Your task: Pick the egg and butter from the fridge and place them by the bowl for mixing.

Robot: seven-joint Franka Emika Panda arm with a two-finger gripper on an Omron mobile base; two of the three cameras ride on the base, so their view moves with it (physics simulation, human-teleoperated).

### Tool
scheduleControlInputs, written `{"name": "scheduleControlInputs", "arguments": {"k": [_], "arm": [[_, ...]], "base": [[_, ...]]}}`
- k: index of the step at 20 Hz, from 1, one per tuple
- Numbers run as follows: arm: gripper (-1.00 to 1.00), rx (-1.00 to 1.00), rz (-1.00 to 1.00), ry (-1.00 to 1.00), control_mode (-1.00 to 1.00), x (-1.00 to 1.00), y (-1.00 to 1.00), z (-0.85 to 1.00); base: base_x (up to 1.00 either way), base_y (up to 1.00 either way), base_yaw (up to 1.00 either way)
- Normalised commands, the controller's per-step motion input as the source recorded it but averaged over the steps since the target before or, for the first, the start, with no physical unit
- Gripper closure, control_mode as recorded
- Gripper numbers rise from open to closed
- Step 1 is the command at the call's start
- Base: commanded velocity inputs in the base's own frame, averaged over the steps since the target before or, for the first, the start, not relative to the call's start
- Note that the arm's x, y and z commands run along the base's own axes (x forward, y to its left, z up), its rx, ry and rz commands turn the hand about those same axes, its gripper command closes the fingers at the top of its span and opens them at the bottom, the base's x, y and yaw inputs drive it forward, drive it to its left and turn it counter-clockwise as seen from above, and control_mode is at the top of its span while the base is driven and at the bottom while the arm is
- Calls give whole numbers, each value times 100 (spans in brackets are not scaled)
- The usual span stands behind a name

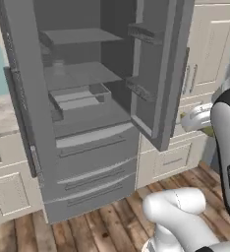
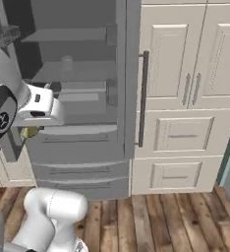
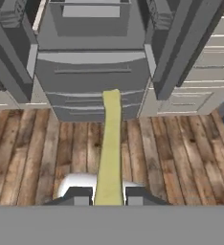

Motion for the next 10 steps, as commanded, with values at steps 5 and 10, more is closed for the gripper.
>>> {"name": "scheduleControlInputs", "arguments": {"k": [5,10], "arm": [[100,0,0,0,100,0,0,0],[100,0,0,0,100,0,0,0]], "base": [[-37,0,-95],[-27,0,-98]]}}
